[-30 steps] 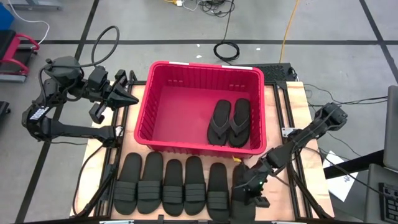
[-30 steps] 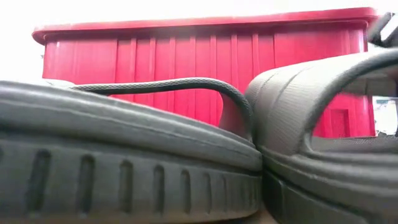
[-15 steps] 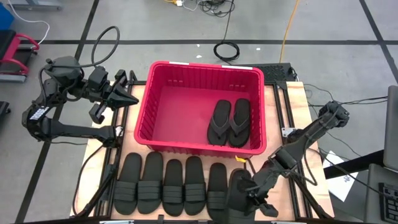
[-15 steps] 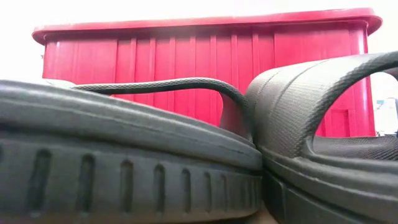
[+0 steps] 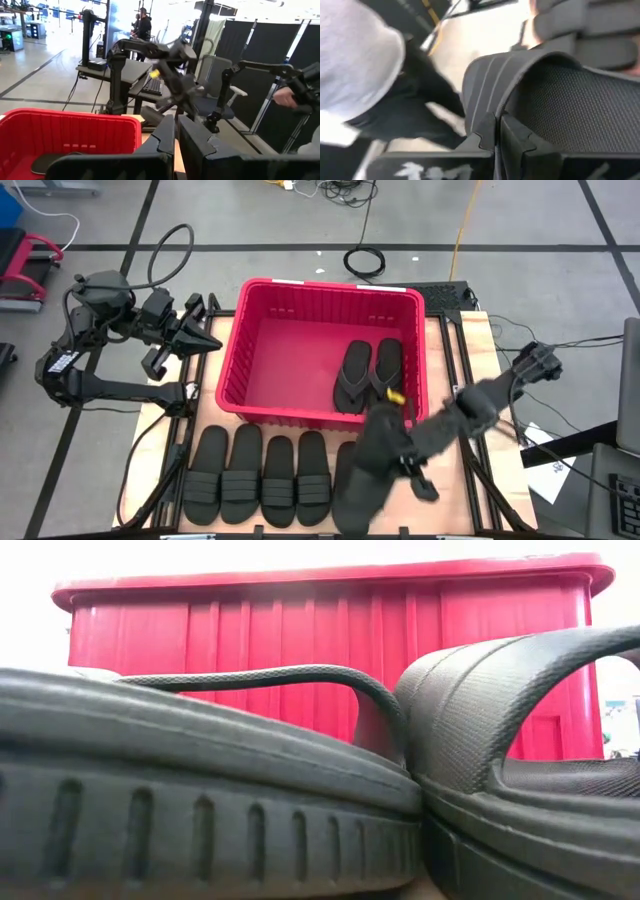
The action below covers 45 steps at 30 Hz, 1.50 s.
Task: Pick and place slides into bin
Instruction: Put the black slide into the red bin
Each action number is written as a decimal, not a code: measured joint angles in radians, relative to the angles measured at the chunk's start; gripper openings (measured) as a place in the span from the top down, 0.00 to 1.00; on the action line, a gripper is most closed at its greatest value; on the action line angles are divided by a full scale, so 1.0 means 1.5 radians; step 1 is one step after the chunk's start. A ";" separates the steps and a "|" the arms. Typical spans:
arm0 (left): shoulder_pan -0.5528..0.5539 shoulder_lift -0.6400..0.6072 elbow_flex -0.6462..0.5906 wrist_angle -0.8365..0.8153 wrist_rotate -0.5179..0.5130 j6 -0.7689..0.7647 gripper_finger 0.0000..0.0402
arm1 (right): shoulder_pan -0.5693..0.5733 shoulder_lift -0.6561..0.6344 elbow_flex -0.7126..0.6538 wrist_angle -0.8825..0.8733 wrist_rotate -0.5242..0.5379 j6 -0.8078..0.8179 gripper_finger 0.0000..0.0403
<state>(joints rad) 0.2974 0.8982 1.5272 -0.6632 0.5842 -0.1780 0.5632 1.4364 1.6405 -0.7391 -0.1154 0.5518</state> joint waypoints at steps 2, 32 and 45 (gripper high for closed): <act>0.000 0.000 0.000 0.000 0.000 0.000 0.95 | -0.037 0.000 0.036 -0.043 0.005 -0.031 1.00; 0.001 0.020 0.000 -0.030 -0.121 0.083 0.95 | -0.742 0.097 0.174 -0.423 -0.294 -0.656 1.00; 0.001 0.030 0.000 -0.049 -0.134 0.048 0.95 | -0.759 0.274 0.174 -0.206 -0.406 -0.700 1.00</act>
<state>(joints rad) 0.2993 0.9424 1.5272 -0.7371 0.3836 -0.1064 -0.5755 1.8471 1.9015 -1.0484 -0.7249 -0.4987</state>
